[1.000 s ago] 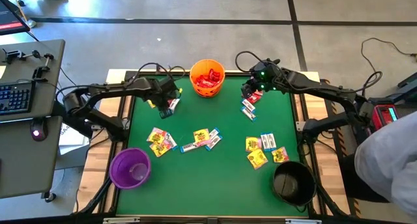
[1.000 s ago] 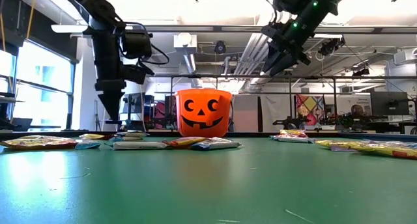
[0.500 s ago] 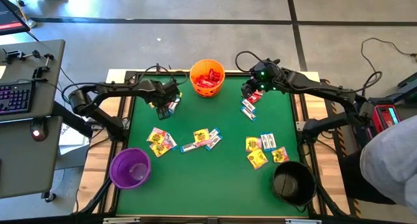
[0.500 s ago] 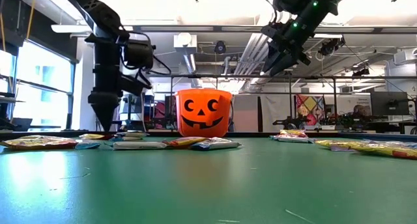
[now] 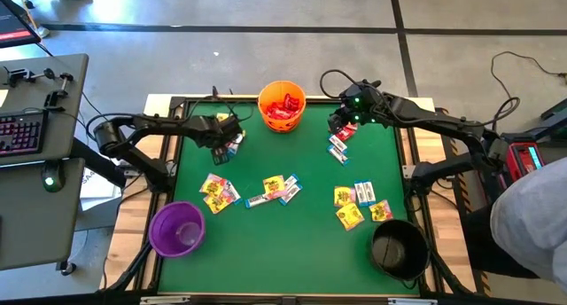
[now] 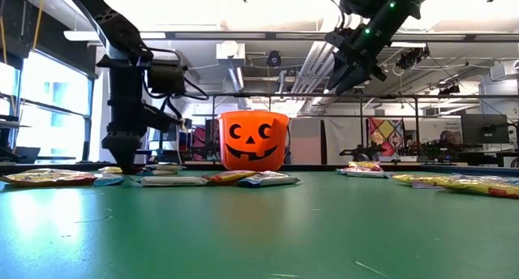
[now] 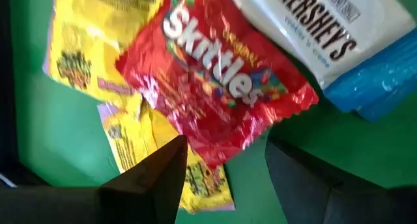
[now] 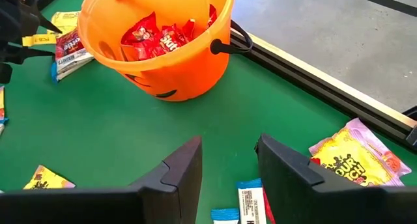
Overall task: Sort candy by brand, put in halloween buckets
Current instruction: Put the red candy into the orange bucket
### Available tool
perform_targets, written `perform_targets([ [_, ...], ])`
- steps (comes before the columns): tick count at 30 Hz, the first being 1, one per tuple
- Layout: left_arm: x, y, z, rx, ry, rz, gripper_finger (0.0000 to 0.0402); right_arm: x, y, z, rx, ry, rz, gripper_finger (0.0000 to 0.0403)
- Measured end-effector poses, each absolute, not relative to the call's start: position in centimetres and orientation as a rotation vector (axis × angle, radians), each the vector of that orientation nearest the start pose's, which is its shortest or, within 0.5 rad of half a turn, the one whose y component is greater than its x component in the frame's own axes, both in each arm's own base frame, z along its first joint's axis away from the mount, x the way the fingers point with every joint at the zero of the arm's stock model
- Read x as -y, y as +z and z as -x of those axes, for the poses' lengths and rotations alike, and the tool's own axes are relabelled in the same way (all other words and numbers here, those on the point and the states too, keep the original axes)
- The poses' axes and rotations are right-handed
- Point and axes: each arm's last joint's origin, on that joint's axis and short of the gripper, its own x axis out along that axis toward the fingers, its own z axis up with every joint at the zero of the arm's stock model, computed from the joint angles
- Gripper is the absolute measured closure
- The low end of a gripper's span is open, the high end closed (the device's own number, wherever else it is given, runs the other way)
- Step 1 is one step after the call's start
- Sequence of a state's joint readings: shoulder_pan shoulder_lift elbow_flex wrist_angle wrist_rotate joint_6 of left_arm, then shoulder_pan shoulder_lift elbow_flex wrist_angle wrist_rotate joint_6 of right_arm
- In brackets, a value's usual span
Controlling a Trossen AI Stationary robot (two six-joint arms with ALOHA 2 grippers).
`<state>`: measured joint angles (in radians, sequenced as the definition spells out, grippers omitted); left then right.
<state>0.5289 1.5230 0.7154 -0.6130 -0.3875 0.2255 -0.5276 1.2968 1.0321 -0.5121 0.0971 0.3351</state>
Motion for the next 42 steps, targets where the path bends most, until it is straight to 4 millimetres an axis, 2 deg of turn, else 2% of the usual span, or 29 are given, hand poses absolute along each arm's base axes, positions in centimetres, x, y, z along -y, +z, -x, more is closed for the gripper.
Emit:
perform_targets([
  [5,-13.0,13.7,-20.2,-1.503,0.51,-0.095,0.0207,13.8,28.4,-23.2,-0.666,-0.721,-0.481,0.0268],
  [8,-13.3,13.2,-20.2,-1.521,0.487,-0.084,0.0227,13.8,28.4,-23.2,-0.66,-0.728,-0.498,0.0268],
  [12,-13.6,13.0,-19.9,-1.53,0.472,-0.041,0.0274,13.8,28.4,-23.2,-0.651,-0.735,-0.521,0.0268],
  [18,-13.7,13.6,-19.9,-1.485,0.489,-0.043,0.0378,13.4,28.4,-23.4,-0.654,-0.721,-0.515,0.0268],
  [21,-13.6,14.4,-19.9,-1.445,0.5,-0.013,0.0393,13.1,28.4,-23.5,-0.656,-0.711,-0.511,0.0268],
  [28,-13.4,17.7,-19.9,-1.302,0.526,0.046,0.0401,12.7,28.4,-23.8,-0.66,-0.695,-0.505,0.0268],
  [34,-13.4,21.8,-20.1,-1.131,0.58,0.134,0.0401,12.7,28.4,-23.8,-0.659,-0.695,-0.505,0.0268],
  [38,-13.8,25.2,-21.0,-0.995,0.599,0.195,0.0402,12.7,28.4,-23.8,-0.658,-0.696,-0.504,0.0268],
  [42,-15.0,28.2,-22.9,-0.904,0.625,0.21,0.0401,12.8,28.5,-23.9,-0.639,-0.694,-0.501,0.0268],
])
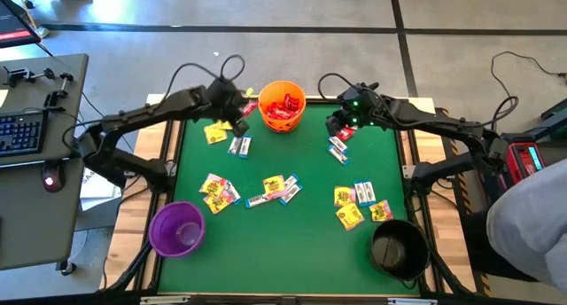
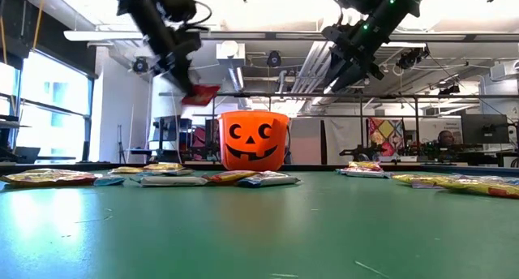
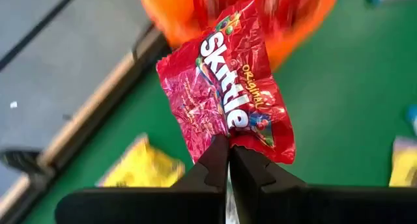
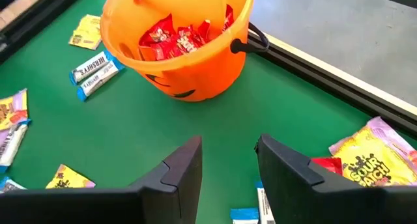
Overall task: Sort candy by brand, put in halloween buckets
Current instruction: Put the red candy into the orange bucket
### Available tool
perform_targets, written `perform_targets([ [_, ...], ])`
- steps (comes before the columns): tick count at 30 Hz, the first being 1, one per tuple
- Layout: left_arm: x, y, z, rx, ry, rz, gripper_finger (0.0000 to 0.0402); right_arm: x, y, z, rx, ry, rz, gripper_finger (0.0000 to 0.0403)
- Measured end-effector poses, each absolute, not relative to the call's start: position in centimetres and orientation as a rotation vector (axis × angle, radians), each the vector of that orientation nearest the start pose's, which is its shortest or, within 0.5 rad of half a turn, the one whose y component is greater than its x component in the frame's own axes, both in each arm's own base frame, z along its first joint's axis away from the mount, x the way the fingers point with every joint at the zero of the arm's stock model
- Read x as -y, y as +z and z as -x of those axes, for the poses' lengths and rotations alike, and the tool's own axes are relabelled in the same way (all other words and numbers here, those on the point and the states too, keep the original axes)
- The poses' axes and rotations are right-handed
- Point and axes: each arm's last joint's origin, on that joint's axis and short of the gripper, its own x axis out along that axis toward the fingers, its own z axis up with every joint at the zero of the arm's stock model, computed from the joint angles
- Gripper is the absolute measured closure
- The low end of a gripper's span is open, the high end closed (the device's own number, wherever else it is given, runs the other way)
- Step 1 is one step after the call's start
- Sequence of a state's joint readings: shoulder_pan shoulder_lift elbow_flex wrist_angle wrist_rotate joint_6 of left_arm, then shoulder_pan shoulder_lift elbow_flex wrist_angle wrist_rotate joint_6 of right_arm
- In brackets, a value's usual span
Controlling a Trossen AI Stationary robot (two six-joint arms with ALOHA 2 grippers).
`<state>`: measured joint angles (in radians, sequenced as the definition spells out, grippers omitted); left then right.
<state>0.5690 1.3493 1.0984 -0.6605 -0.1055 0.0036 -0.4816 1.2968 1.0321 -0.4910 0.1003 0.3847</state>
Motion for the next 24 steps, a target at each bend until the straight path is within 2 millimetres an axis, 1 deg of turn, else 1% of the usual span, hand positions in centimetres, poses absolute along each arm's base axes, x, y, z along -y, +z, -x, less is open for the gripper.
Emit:
perform_targets([
  [3,-16.1,29.9,-24.7,-0.864,0.629,0.201,0.0401,12.8,28.6,-23.9,-0.63,-0.693,-0.5,0.0268],
  [5,-17.0,30.7,-26.0,-0.852,0.625,0.19,0.0401,12.8,28.6,-23.9,-0.629,-0.693,-0.5,0.0268],
  [10,-18.8,31.5,-29.2,-0.837,0.558,0.168,0.0401,12.8,28.6,-23.9,-0.629,-0.693,-0.5,0.0268],
  [14,-20.3,31.3,-31.6,-0.844,0.53,0.164,0.0401,12.8,28.6,-23.9,-0.628,-0.693,-0.5,0.0268],
  [17,-21.0,30.7,-33.0,-0.867,0.49,0.168,0.0401,12.9,28.6,-23.9,-0.628,-0.696,-0.498,0.0268],
  [21,-21.7,29.5,-34.3,-0.897,0.465,0.184,0.0401,12.9,28.6,-23.9,-0.628,-0.698,-0.498,0.0268],
  [24,-22.1,28.5,-35.0,-0.923,0.461,0.192,0.0401,12.9,28.6,-23.9,-0.626,-0.699,-0.503,0.0268],
])
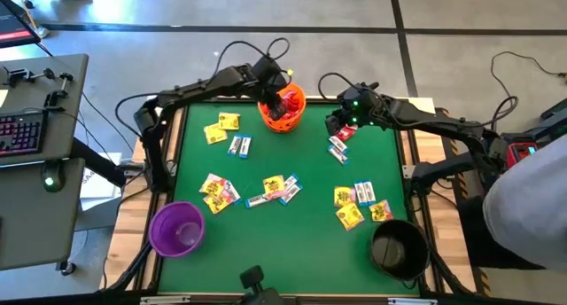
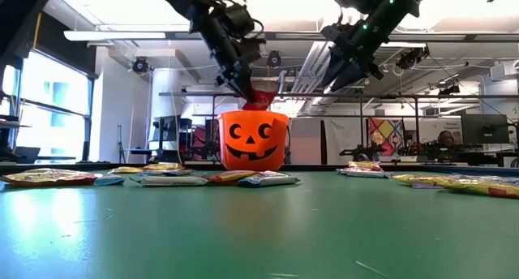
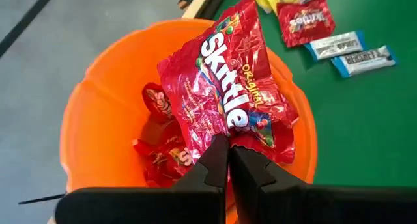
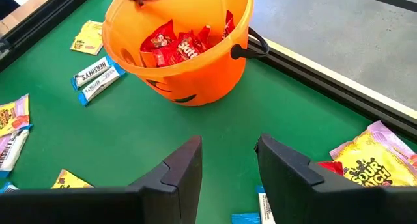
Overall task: Sort candy by brand, put in halloween buckets
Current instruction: Put the red candy into the orange bucket
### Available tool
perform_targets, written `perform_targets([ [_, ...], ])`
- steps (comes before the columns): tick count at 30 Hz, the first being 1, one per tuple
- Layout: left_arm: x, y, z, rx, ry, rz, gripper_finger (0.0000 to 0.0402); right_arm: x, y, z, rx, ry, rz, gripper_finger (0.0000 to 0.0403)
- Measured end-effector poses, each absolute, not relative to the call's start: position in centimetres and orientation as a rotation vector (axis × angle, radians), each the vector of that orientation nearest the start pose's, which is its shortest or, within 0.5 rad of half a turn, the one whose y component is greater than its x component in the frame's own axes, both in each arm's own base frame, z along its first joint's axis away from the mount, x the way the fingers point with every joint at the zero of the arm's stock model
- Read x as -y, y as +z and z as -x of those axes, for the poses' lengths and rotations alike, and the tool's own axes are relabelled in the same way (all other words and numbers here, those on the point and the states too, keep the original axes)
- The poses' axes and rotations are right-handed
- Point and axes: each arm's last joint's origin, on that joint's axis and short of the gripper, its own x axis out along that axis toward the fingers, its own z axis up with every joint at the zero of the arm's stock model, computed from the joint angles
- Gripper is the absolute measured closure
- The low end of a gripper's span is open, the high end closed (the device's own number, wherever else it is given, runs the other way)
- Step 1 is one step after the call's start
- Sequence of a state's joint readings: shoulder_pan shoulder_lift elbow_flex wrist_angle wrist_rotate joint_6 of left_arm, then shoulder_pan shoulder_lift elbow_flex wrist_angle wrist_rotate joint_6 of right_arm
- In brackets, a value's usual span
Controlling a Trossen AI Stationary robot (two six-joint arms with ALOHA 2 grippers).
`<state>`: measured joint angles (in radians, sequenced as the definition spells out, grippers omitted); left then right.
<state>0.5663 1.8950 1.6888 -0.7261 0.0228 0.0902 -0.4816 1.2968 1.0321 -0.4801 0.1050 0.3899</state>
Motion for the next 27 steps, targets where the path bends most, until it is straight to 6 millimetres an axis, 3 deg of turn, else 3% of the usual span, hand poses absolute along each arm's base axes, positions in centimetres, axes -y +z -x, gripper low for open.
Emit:
perform_targets([
  [11,-22.7,24.0,-36.7,-1.056,0.44,0.238,0.0401,12.9,28.6,-24.0,-0.626,-0.696,-0.499,0.0268],
  [17,-22.3,24.1,-37.1,-1.049,0.463,0.201,0.0379,12.8,28.6,-23.9,-0.631,-0.689,-0.493,0.0268],
  [22,-22.2,24.1,-37.0,-1.05,0.463,0.23,0.0335,12.8,28.5,-23.9,-0.643,-0.694,-0.5,0.0265],
  [27,-22.2,24.8,-36.8,-1.028,0.471,0.23,0.0289,12.6,28.0,-23.4,-0.708,-0.702,-0.516,0.0238],
])
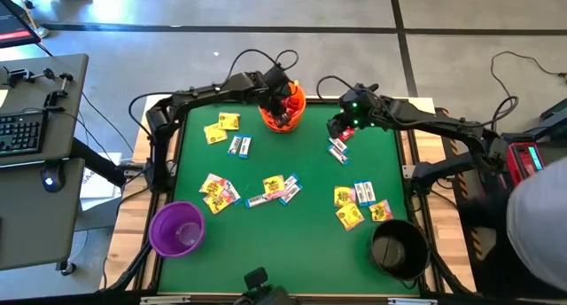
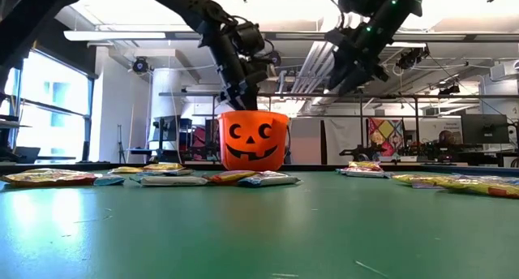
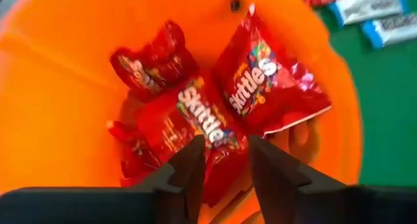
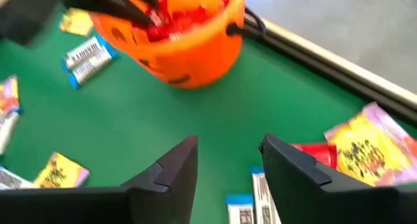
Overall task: Sort candy by brand, put in halloween buckets
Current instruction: Put the red candy into the orange bucket
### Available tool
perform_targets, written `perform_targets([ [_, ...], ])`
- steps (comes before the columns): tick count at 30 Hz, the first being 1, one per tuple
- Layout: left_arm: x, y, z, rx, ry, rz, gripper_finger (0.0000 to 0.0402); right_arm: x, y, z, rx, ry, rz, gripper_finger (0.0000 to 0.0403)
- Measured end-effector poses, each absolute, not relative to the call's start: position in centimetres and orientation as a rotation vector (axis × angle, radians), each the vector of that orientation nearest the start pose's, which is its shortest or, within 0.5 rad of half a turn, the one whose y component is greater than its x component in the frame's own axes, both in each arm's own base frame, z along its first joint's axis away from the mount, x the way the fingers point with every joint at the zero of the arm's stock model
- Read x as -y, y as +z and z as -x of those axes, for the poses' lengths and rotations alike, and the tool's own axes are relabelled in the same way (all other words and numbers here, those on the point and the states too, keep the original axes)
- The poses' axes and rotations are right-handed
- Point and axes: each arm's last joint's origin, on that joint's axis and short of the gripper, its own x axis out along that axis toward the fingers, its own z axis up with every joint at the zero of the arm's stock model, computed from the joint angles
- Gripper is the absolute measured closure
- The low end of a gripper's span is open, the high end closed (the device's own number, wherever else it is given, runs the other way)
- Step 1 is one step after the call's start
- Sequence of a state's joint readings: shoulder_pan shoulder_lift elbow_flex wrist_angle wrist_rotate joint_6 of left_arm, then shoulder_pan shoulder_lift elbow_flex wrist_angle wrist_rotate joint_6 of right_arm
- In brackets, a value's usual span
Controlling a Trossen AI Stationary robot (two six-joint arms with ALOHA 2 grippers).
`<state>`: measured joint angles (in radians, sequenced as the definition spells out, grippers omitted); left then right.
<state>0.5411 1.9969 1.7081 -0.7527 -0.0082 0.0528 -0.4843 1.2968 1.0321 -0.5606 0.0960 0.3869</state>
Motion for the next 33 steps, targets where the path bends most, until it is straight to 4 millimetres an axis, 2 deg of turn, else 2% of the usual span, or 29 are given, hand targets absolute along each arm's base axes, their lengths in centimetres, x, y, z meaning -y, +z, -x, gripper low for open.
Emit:
perform_targets([
  [4,-21.9,26.9,-36.4,-0.915,0.494,0.221,0.0293,12.9,27.7,-22.8,-0.764,-0.726,-0.534,0.0204],
  [9,-21.0,29.3,-34.9,-0.743,0.525,0.224,0.0346,13.7,27.1,-22.1,-0.809,-0.751,-0.58,0.017],
  [13,-19.9,31.0,-33.0,-0.619,0.539,0.203,0.038,14.7,26.6,-21.8,-0.819,-0.777,-0.643,0.0163],
  [17,-18.6,32.1,-30.7,-0.513,0.574,0.209,0.0395,15.3,26.0,-21.2,-0.816,-0.873,-0.758,0.0162],
  [21,-17.0,32.1,-28.4,-0.416,0.598,0.23,0.0396,15.1,23.2,-20.1,-0.832,-0.977,-0.901,0.0162],
  [26,-14.9,31.1,-25.9,-0.324,0.585,0.236,0.0396,13.7,19.1,-19.5,-0.823,-1.001,-1.034,0.0162],
  [33,-12.4,29.1,-23.3,-0.27,0.551,0.208,0.0396,11.4,16.4,-19.7,-0.777,-1.016,-1.125,0.0162],
])
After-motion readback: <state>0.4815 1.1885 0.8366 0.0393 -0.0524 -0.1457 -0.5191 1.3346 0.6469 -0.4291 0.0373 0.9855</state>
